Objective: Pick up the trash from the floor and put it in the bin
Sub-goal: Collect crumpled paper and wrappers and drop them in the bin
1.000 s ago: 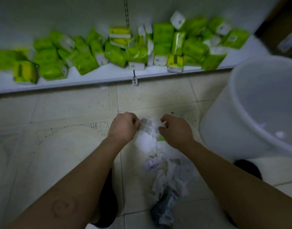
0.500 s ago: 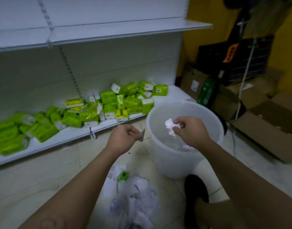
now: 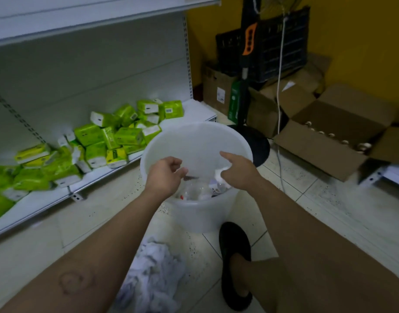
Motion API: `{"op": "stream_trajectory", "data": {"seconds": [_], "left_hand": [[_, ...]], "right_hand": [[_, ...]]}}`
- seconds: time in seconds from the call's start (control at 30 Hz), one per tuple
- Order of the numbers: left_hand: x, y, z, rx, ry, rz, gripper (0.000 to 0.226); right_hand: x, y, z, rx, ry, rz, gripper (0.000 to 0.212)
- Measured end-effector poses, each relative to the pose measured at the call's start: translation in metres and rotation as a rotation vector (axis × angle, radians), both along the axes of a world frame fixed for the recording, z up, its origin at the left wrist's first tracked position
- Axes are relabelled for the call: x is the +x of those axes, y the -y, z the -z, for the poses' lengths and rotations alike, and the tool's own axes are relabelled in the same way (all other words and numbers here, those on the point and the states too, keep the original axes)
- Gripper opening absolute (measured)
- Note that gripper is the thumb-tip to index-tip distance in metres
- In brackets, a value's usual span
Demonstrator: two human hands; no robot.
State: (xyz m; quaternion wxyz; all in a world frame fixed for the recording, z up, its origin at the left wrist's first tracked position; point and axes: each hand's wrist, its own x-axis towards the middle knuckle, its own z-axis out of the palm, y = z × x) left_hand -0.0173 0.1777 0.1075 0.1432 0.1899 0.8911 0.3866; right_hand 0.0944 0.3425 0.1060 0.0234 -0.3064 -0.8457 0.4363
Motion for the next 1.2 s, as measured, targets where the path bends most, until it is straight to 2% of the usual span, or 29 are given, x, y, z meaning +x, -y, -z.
{"op": "stream_trajectory", "data": {"seconds": [0.1,0.27,0.4,0.53,0.6,0.67,0.73,0.83,0.97,1.1,1.17,1.2], "left_hand": [[0.001,0.014,0.007,-0.016,0.040,0.001,0.041],[0.007,0.048,0.009,-0.117,-0.035,0.039,0.038],[0.019,0.084,0.013,-0.190,-0.052,0.089,0.033],[0.029,0.124,0.016,-0.232,-0.025,0.095,0.036],[0.033,0.147,0.025,-0.247,0.007,0.084,0.036],[0.038,0.171,0.043,-0.296,0.059,0.080,0.038],[0.041,0.195,0.068,-0.339,0.127,0.076,0.041],[0.045,0.225,0.111,-0.416,0.252,0.053,0.047],[0.055,0.256,0.171,-0.495,0.434,0.010,0.053],[0.072,0.286,0.232,-0.538,0.551,0.005,0.057],[0.074,0.295,0.258,-0.529,0.578,-0.055,0.060],[0.072,0.298,0.269,-0.511,0.557,-0.087,0.060]], "right_hand": [[0.005,-0.004,0.000,-0.022,0.001,-0.014,0.062],[0.011,0.017,-0.003,0.012,0.060,-0.134,0.064],[0.010,0.060,-0.007,0.119,0.107,-0.279,0.068],[0.006,0.124,0.000,0.164,0.091,-0.384,0.058],[0.008,0.156,0.020,0.218,0.159,-0.511,0.054],[0.011,0.180,0.044,0.255,0.310,-0.669,0.054],[0.013,0.193,0.071,0.213,0.426,-0.714,0.054],[0.017,0.215,0.109,0.076,0.515,-0.633,0.061],[0.029,0.253,0.167,-0.026,0.670,-0.714,0.064],[0.040,0.283,0.219,-0.148,0.744,-0.671,0.051],[0.043,0.293,0.238,-0.238,0.759,-0.595,0.031],[0.044,0.298,0.248,-0.263,0.762,-0.551,0.028]]}}
